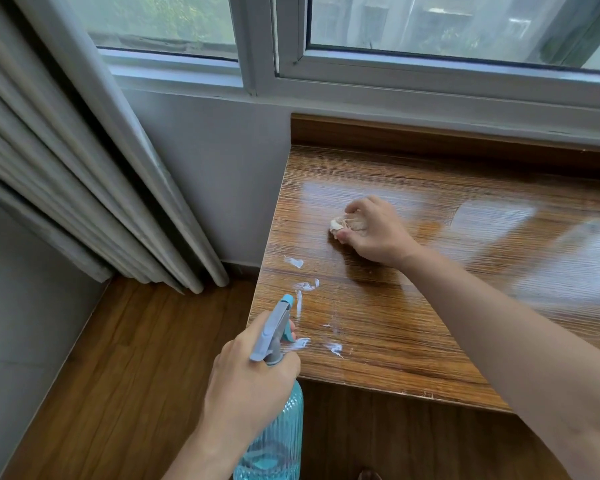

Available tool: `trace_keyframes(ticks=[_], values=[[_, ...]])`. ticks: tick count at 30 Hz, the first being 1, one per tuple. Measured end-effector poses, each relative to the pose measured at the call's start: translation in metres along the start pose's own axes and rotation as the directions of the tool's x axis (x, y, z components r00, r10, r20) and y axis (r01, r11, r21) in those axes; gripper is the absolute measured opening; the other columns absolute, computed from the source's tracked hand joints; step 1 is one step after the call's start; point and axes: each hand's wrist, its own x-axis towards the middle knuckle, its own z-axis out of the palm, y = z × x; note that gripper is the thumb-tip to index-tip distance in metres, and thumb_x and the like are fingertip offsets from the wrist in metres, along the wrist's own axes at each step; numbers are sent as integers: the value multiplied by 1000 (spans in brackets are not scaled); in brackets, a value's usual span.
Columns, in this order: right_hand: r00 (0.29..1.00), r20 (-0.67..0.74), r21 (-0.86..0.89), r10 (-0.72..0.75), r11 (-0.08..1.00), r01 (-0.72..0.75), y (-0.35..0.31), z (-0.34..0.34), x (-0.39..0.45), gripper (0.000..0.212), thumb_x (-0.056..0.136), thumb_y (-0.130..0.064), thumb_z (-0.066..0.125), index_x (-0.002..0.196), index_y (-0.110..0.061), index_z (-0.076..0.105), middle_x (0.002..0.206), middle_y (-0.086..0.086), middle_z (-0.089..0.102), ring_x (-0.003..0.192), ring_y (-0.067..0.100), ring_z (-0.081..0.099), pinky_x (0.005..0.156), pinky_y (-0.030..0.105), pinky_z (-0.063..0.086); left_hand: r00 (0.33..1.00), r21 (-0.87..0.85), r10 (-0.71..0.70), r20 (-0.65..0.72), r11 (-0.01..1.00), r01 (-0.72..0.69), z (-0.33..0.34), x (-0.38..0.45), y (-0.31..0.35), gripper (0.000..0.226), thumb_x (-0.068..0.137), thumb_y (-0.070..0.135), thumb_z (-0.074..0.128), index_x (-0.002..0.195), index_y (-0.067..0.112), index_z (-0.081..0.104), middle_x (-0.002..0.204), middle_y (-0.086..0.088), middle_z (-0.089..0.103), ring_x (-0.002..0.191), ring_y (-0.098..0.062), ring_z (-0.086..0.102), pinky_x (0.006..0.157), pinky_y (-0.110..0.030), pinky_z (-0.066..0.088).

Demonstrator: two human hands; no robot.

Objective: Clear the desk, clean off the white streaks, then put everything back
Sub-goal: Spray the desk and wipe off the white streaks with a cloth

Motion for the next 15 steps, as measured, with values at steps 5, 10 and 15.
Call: trace_keyframes(ticks=[5, 10, 15], values=[[996, -58, -101, -62, 993, 56, -1, 14, -4, 43, 99, -55, 53, 114, -16, 63, 116, 3, 52, 114, 24, 46, 97, 36, 39, 1000, -2, -5, 9, 1000, 5, 1, -1, 1, 38, 90, 9, 61, 112, 39, 56, 55, 21, 48, 50, -9, 44, 49, -21, 33], [981, -50, -90, -187, 979, 182, -9, 18, -39, 27, 97, -43, 57, 108, -19, 61, 109, 0, 52, 99, 21, 49, 85, 38, 44, 1000, 1, -11, -10, 1000, 11, 9, -2, 0, 35, 88, 10, 63, 106, 40, 56, 56, 18, 47, 50, -12, 42, 49, -24, 35], [915, 100, -81, -391, 913, 399, -24, 23, -107, 34, 95, -48, 60, 117, -22, 59, 109, -4, 49, 94, 16, 45, 81, 31, 42, 1000, 12, 17, -23, 1000, -16, 13, -5, 2, 39, 89, 9, 61, 106, 43, 52, 60, 9, 43, 53, -14, 40, 52, -26, 35]])
